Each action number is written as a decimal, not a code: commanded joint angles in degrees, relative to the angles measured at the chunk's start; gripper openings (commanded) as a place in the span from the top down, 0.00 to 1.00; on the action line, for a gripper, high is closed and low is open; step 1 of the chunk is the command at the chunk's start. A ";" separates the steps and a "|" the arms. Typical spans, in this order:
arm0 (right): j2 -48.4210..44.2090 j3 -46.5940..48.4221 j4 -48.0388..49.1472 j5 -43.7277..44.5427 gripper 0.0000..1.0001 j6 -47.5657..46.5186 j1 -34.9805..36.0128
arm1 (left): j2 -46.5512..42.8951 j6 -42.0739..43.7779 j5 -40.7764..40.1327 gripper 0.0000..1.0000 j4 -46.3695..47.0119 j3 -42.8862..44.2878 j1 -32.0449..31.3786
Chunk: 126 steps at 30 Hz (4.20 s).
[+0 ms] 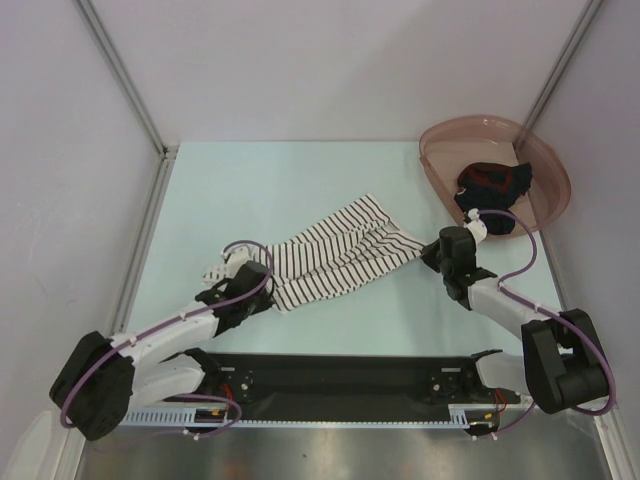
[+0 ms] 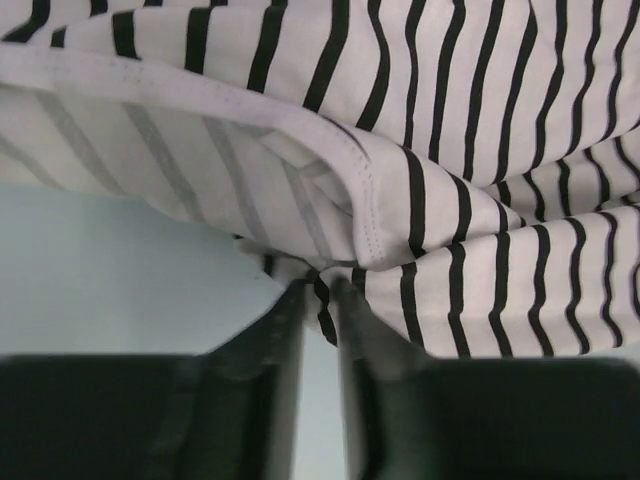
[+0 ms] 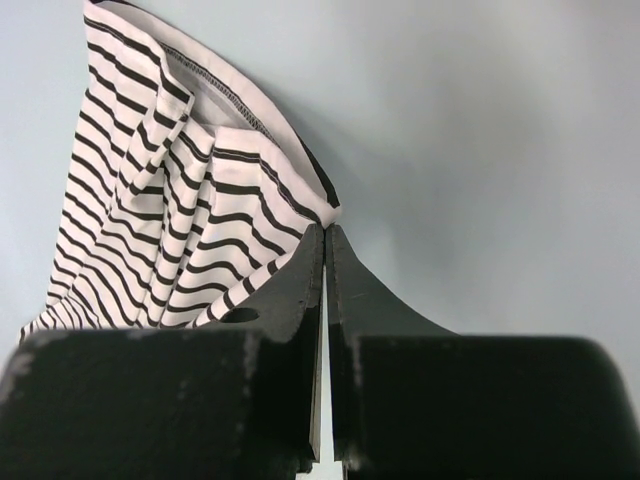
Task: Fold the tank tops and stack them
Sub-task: Flatten the tank top out
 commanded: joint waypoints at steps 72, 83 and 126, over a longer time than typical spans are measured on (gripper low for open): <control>2.34 4.38 -2.77 7.40 1.00 -1.69 3.15 | 16.79 18.00 12.04 0.49 -3.02 19.09 1.42; 2.61 4.55 -2.86 7.23 1.00 -1.78 3.24 | 14.70 16.33 9.04 0.45 -3.81 17.34 1.42; 2.35 4.82 -3.21 6.96 1.00 -2.13 3.24 | 15.84 16.51 13.01 1.00 1.20 15.75 1.51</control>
